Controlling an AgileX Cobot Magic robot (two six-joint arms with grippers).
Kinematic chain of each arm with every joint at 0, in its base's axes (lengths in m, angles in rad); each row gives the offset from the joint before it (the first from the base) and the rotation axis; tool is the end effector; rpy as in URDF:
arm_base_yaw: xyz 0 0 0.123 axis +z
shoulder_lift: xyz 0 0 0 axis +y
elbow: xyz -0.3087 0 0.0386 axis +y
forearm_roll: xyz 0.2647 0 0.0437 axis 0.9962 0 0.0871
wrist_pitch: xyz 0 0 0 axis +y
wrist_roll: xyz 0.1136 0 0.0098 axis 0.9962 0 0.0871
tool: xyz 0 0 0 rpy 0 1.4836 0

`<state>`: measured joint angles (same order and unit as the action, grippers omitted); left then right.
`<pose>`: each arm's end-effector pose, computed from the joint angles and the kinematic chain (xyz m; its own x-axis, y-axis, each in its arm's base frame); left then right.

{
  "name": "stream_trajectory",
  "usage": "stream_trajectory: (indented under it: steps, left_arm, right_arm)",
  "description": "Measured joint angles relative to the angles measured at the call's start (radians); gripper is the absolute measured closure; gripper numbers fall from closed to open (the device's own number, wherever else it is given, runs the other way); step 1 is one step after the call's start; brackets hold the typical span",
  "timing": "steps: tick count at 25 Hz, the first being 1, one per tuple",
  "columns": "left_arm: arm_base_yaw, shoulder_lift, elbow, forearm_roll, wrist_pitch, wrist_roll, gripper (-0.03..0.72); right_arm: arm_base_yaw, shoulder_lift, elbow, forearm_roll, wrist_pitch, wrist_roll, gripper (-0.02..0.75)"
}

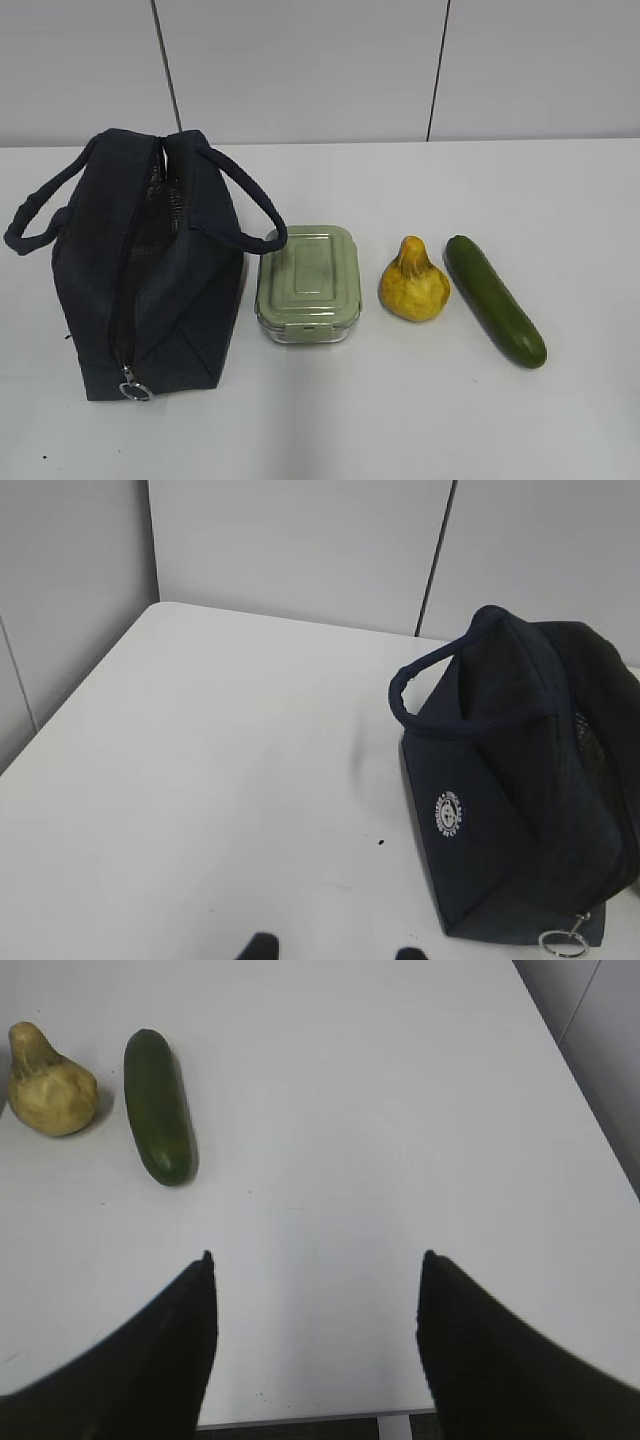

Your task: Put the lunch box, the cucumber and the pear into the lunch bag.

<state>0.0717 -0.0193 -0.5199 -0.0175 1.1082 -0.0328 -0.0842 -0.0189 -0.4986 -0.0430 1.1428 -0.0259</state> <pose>-0.0036 -0.0020 0.2761 -0.4594 -0.0737 -0.8852 -0.0765 0.9961 -0.0432 -0.0035 -0.0042 0.2662 -0.5150 -0.0004 -0.8572 0.0951 0.9938 -0.0576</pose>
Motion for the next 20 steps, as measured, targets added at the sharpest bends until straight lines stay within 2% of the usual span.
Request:
stream_trajectory:
  steps: [13,20]
  left_arm:
    - [-0.004,0.0,0.0,-0.002,0.0,0.0,0.46]
    - [-0.134,0.0,0.0,-0.104,-0.013,0.0,0.46]
  right_arm:
    - [0.008,0.0,0.0,0.0,0.0,0.002,0.247]
    - [0.046,0.0,0.0,0.026,0.0,0.002,0.247]
